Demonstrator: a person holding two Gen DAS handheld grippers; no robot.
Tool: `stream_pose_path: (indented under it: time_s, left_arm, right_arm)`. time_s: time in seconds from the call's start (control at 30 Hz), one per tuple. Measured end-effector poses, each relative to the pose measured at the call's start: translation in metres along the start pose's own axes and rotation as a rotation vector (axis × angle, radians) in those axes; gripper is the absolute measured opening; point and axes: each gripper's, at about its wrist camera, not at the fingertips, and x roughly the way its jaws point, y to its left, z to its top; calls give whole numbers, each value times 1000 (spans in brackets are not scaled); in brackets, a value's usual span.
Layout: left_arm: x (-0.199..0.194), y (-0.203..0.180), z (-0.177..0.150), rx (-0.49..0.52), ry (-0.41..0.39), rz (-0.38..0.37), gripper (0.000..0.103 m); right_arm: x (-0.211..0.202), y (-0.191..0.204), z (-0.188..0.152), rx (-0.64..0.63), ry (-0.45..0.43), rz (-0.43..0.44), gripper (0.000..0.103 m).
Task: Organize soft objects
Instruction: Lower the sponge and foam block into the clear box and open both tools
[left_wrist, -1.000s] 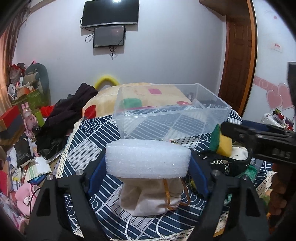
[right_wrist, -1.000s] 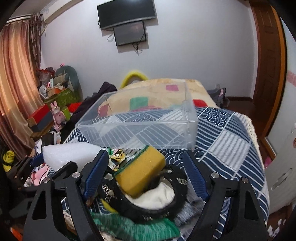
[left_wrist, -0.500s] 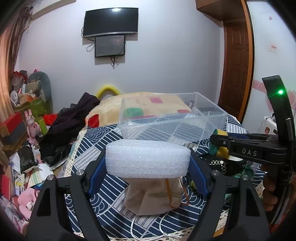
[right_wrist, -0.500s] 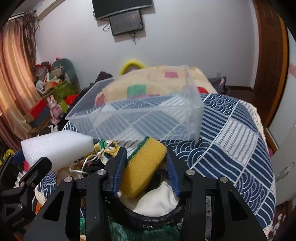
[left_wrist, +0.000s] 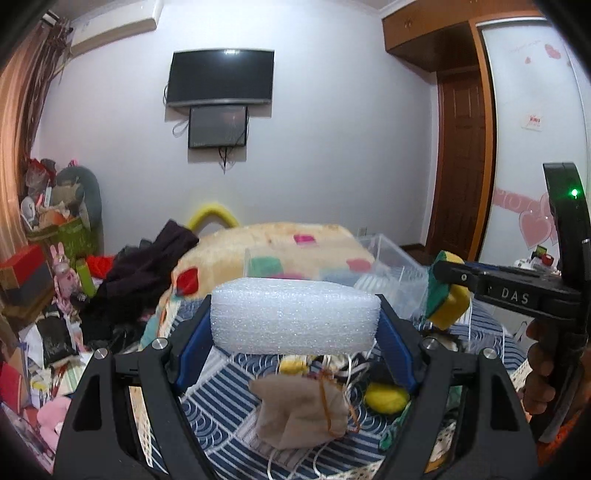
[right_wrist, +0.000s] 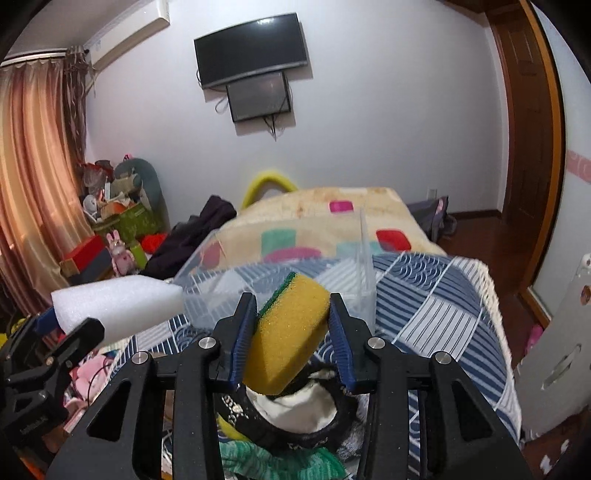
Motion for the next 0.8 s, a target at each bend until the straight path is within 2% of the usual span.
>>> stream_pose_path:
  time_s: [0.13, 0.3, 0.6, 0.8]
  left_arm:
    - [5, 1, 14, 5, -32, -14, 80]
    - [26, 4, 24, 22, -36, 9, 80]
    - [84, 10, 39, 32, 45, -5, 80]
    - [136, 10, 39, 41, 156, -13, 80]
  right_arm:
    - [-5, 1, 10, -11, -37, -5, 36]
    - [-2, -4, 23, -16, -62, -24, 36]
    - [30, -7, 46, -46, -57, -69, 36]
    - [62, -13, 56, -84, 13, -85, 36]
